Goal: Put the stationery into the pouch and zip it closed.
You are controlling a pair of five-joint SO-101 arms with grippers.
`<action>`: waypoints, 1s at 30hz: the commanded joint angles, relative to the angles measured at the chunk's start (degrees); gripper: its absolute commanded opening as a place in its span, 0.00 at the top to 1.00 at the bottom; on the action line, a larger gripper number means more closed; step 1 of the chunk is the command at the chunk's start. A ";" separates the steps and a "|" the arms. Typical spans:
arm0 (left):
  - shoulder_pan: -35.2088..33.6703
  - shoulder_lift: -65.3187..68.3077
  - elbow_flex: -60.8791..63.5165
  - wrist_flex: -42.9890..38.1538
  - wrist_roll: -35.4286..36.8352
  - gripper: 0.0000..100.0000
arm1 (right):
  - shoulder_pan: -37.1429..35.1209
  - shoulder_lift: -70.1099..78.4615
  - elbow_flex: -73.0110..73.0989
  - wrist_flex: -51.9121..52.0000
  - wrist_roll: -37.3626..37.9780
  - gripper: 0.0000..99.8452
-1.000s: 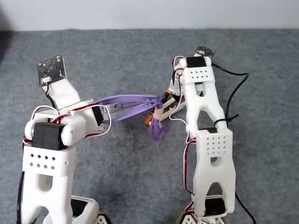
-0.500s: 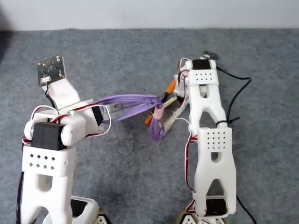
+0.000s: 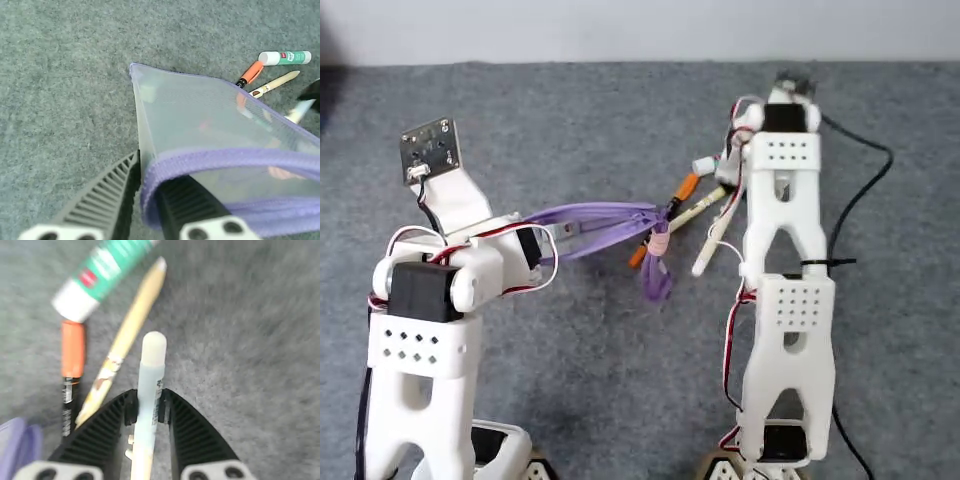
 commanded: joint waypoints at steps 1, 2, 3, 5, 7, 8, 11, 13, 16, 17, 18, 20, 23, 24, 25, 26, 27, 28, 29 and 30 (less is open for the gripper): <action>-0.35 -0.26 -1.98 0.35 0.79 0.99 | 0.66 -13.67 4.57 2.68 3.34 0.99; -0.35 -0.09 -1.98 0.35 0.79 0.99 | 0.66 -17.01 7.12 2.68 3.69 0.99; -0.35 0.09 -1.98 0.35 0.79 0.99 | 0.66 -20.44 10.20 2.68 3.96 0.99; -0.18 0.09 -1.98 0.35 0.79 0.99 | 0.40 -27.65 16.26 2.68 4.84 0.99; 0.88 0.09 -1.98 0.35 0.79 0.99 | 0.22 -34.68 21.54 2.51 5.19 0.99; 1.41 0.09 -1.98 0.26 0.79 0.99 | -0.48 -38.02 23.65 2.51 5.19 0.99; 2.73 0.18 -1.89 -0.09 0.88 0.99 | -2.24 -47.69 29.36 2.51 5.27 0.99; 2.90 0.18 -1.89 -0.09 0.88 0.99 | -4.62 -54.11 32.35 2.51 5.27 0.99; 2.64 0.18 -1.89 -0.09 0.88 0.99 | -8.57 -63.34 36.48 2.33 4.92 0.99; 2.64 0.18 -1.89 -0.09 0.88 0.99 | -10.15 -65.98 37.63 2.15 4.75 0.99; 2.64 0.18 -1.89 -0.09 0.88 0.99 | -11.38 -68.44 38.77 1.36 4.66 0.99; 2.64 0.18 -1.89 -0.09 1.49 0.99 | -13.76 -73.10 41.41 -1.27 3.52 0.99; 2.90 0.18 -1.89 -0.09 2.37 0.99 | -17.01 -79.60 47.65 -7.08 2.81 0.99; 2.90 0.18 -1.89 -0.09 2.37 0.99 | -18.07 -81.80 49.93 -9.27 2.81 0.99; 2.90 0.18 -1.89 -0.09 2.37 0.99 | -18.95 -84.18 52.31 -11.56 2.81 0.99; 2.73 0.18 -1.89 -0.09 2.37 0.99 | -19.82 -86.55 54.95 -14.37 2.81 0.99; 2.73 0.18 -1.89 -0.09 2.37 0.99 | -20.79 -89.01 57.76 -17.80 2.90 0.99; 2.64 0.09 -1.98 0.09 2.37 0.99 | -21.76 -91.65 60.92 -21.23 3.08 0.99; 2.64 0.09 -1.98 0.18 2.37 0.99 | -22.73 -94.20 64.35 -24.84 3.34 0.99; 2.64 0.09 -1.98 0.18 2.37 0.99 | -23.78 -96.92 67.78 -28.35 4.04 0.99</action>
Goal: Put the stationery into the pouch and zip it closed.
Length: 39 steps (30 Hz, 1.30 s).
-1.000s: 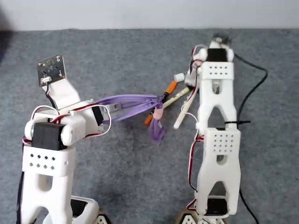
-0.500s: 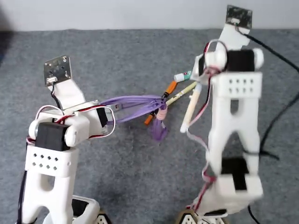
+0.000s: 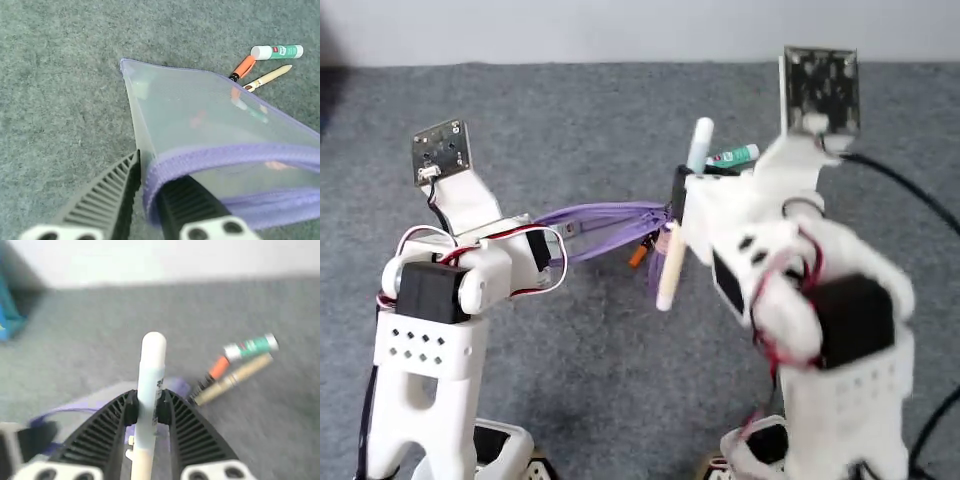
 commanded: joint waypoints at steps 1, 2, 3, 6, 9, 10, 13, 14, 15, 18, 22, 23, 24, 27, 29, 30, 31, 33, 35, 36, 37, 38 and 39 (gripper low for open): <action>0.18 0.09 -1.98 0.18 0.70 0.99 | -3.91 -10.24 10.81 -13.32 1.67 0.99; 0.18 0.09 -1.98 0.18 0.70 0.99 | -5.32 -12.88 14.24 -17.27 2.81 0.99; 0.18 0.09 -1.98 0.18 0.70 0.99 | -6.46 -15.52 17.58 -21.49 3.87 0.99; 0.26 0.09 -1.98 0.18 0.70 0.99 | -9.27 -21.85 26.20 -33.98 7.12 0.99; 0.44 0.09 -1.98 0.09 0.70 0.99 | -11.74 -25.19 32.97 -44.79 10.37 0.99; 0.44 0.09 -1.98 0.09 0.70 0.99 | -12.35 -25.45 34.64 -47.60 11.25 0.99; 0.44 0.09 -1.98 0.00 0.70 0.99 | -13.14 -25.36 38.15 -54.37 12.84 0.99; 0.44 0.09 -1.98 0.00 0.70 0.99 | -13.58 -25.36 39.03 -56.31 13.36 0.99; 0.44 0.09 -1.98 0.00 0.70 0.99 | -14.20 -25.36 39.74 -57.89 14.15 0.99; 0.44 0.09 -1.98 0.09 0.70 0.99 | -15.96 -25.36 42.37 -59.47 17.67 0.99; 0.44 0.09 -1.98 -0.09 0.70 0.99 | -15.87 -25.45 48.35 -59.74 19.08 0.99; 0.44 0.09 -1.98 -0.09 0.70 0.99 | -15.69 -25.63 50.20 -59.82 19.08 0.99; 0.44 0.09 -1.98 -0.09 0.70 0.99 | -15.69 -25.89 52.22 -60.62 19.16 0.99; 0.26 0.00 -1.98 0.00 0.70 0.99 | -13.76 -25.98 57.32 -67.47 19.43 0.99; 0.18 -0.09 -1.98 0.00 0.70 0.99 | -13.32 -25.98 60.57 -72.31 21.98 0.99; 0.18 -0.09 -1.98 0.00 0.70 0.99 | -13.32 -25.98 62.24 -74.51 23.65 0.99; 0.18 -0.09 -1.98 0.00 0.70 0.99 | -13.32 -25.98 63.74 -76.18 24.88 0.99; 0.18 -0.09 -1.98 -0.09 0.70 0.99 | -13.32 -25.98 65.76 -77.58 26.73 0.99; 0.18 -0.09 -1.98 -0.09 0.70 0.99 | -13.32 -25.98 66.20 -75.91 27.78 0.99; 0.18 -0.09 -1.98 -0.09 0.70 0.99 | -13.32 -25.98 66.11 -73.98 27.87 0.99; 0.18 -0.09 -1.98 -0.09 0.70 0.99 | -13.32 -25.98 65.85 -71.78 27.87 0.99; 0.18 -0.09 -1.98 -0.09 0.70 0.99 | -13.32 -26.07 65.23 -69.23 27.87 0.99; 0.18 0.00 -1.98 -0.09 0.70 0.99 | -13.32 -26.07 64.44 -66.42 27.78 0.99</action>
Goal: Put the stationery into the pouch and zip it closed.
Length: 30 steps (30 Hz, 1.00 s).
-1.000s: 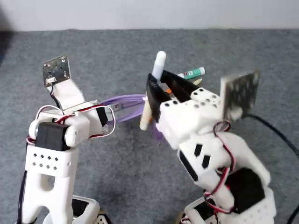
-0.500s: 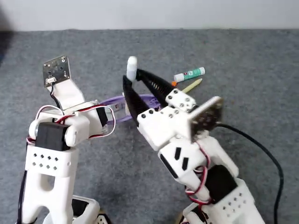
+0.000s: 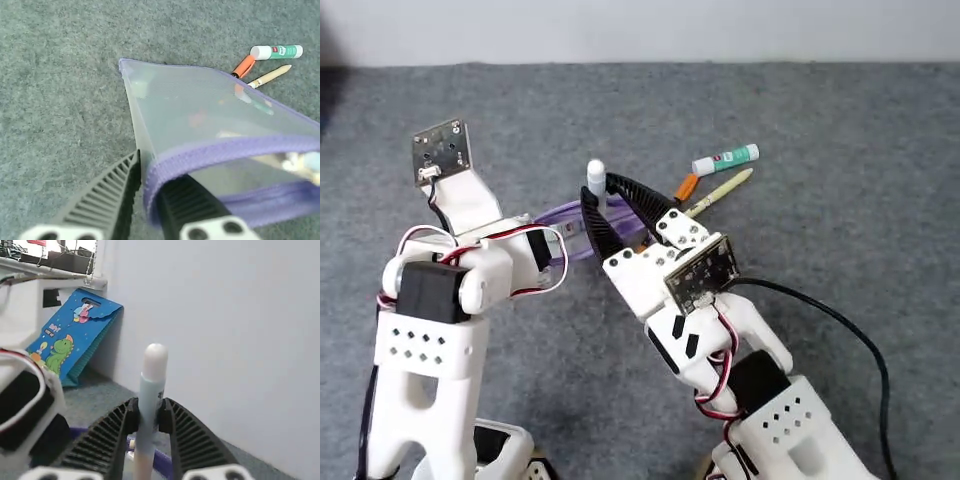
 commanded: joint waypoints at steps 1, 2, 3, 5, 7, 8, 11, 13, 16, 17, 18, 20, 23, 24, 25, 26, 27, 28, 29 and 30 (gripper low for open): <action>0.09 0.00 -1.98 -0.09 0.53 0.99 | 0.84 -1.27 -3.08 8.31 0.44 0.99; 0.09 0.00 -1.98 -0.09 0.53 0.99 | 0.84 -1.63 -4.04 10.42 0.35 0.97; 0.09 0.00 -1.98 -0.09 0.53 0.99 | 0.75 -1.89 -4.84 11.91 0.35 0.95; 0.18 0.00 -1.98 -0.09 0.53 0.99 | -0.04 -2.68 -6.51 14.55 0.26 0.91; 0.35 0.09 -1.98 -0.18 0.53 0.99 | -0.40 -3.56 -8.09 16.57 0.26 0.87; 0.35 0.09 -1.98 -0.18 0.53 0.99 | -0.40 -3.82 -8.70 17.63 0.26 0.85; 0.35 0.09 -1.98 -0.18 0.53 0.99 | -0.48 -4.70 -10.55 19.91 0.26 0.85; 0.35 0.09 -1.98 -0.18 0.53 0.99 | -0.48 -5.58 -12.40 21.49 0.26 0.85; 0.35 0.09 -1.98 -0.18 0.53 0.99 | -1.19 -6.11 -15.56 23.87 0.26 0.85; 0.35 0.09 -1.98 -0.18 0.53 0.99 | -1.10 -6.11 -16.62 24.66 0.18 0.85; 0.35 0.09 -1.98 -0.18 0.53 0.99 | -0.92 -6.11 -17.49 25.45 -0.35 0.86; 0.35 0.00 -1.98 -0.18 0.53 0.99 | 0.13 -6.02 -18.90 26.51 -2.02 0.89; 0.35 -0.18 -1.98 -0.18 0.53 0.99 | 5.41 -5.76 -19.34 26.95 -5.19 0.96; 0.35 -0.26 -1.98 -0.18 0.53 0.99 | 7.87 -5.32 -19.25 27.03 -6.42 0.99; 0.35 -0.26 -1.98 -0.18 0.53 0.99 | 10.42 -4.35 -19.25 27.12 -7.65 1.00; 0.35 -0.26 -1.98 -0.18 0.53 0.99 | 12.97 -3.03 -19.34 27.12 -8.70 0.98; 0.35 -0.35 -1.98 -0.18 0.53 0.99 | 15.69 -1.54 -19.60 27.12 -9.49 0.98; 0.35 -0.35 -1.98 -0.18 0.53 0.99 | 17.80 -0.04 -20.04 27.12 -10.20 0.99; 0.35 -0.35 -1.98 -0.18 0.53 0.99 | 19.82 1.71 -20.92 27.12 -11.25 0.99; 0.26 -0.35 -1.98 -0.18 0.53 0.99 | 21.67 3.56 -21.89 27.38 -12.66 0.99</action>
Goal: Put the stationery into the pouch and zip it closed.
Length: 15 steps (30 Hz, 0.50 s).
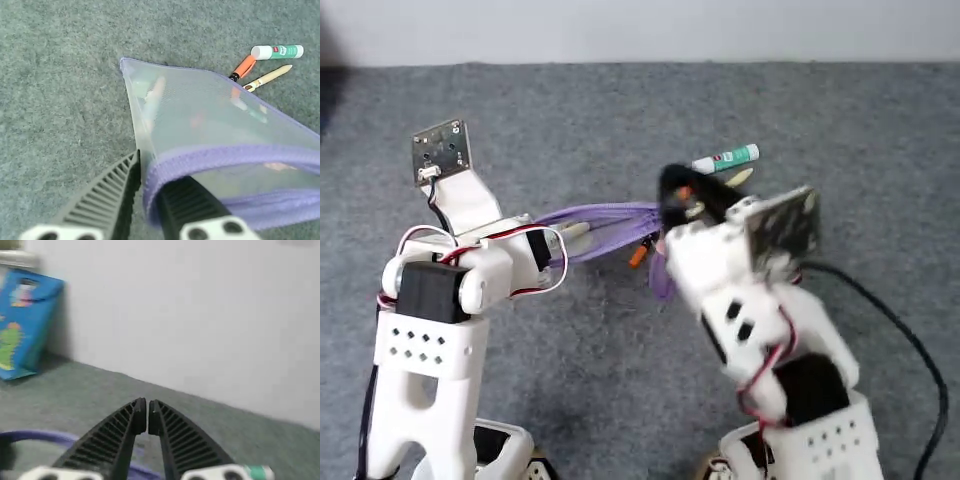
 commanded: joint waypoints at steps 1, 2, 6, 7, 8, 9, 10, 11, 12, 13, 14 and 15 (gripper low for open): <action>0.26 -0.35 -1.98 -0.18 0.53 0.99 | 6.73 5.93 -5.80 1.36 -4.75 0.99; 0.18 -0.35 -1.98 -0.18 0.53 0.99 | 7.87 8.40 -7.74 3.21 -5.98 0.99; 0.09 -0.35 -1.98 -0.18 0.53 0.99 | 10.42 20.88 -17.58 14.02 -11.52 0.99; 0.18 -0.26 -1.98 -0.18 0.53 0.99 | 11.03 24.40 -20.04 16.92 -12.48 0.99; 0.18 -0.26 -1.98 -0.18 0.53 0.99 | 11.47 28.00 -22.51 19.47 -13.45 0.99; 0.26 -0.26 -1.98 -0.18 0.53 0.99 | 11.91 31.78 -24.88 21.85 -14.42 0.99; 0.26 -0.26 -1.98 -0.18 0.53 0.99 | 12.44 35.65 -27.34 23.96 -15.47 0.99; 0.35 -0.18 -1.98 -0.18 0.53 0.99 | 13.05 39.43 -29.80 26.15 -16.53 0.99; 0.35 -0.18 -1.98 -0.18 0.53 0.99 | 13.58 43.30 -32.35 28.26 -17.67 0.99; 0.35 -0.09 -1.98 -0.18 0.53 0.99 | 14.02 47.08 -34.90 30.11 -18.73 0.99; 0.35 0.00 -1.98 -0.18 0.53 0.99 | 14.46 50.77 -37.71 31.78 -19.60 0.99; 0.35 0.00 -1.98 -0.18 0.53 0.99 | 14.81 54.29 -40.70 33.63 -20.57 0.99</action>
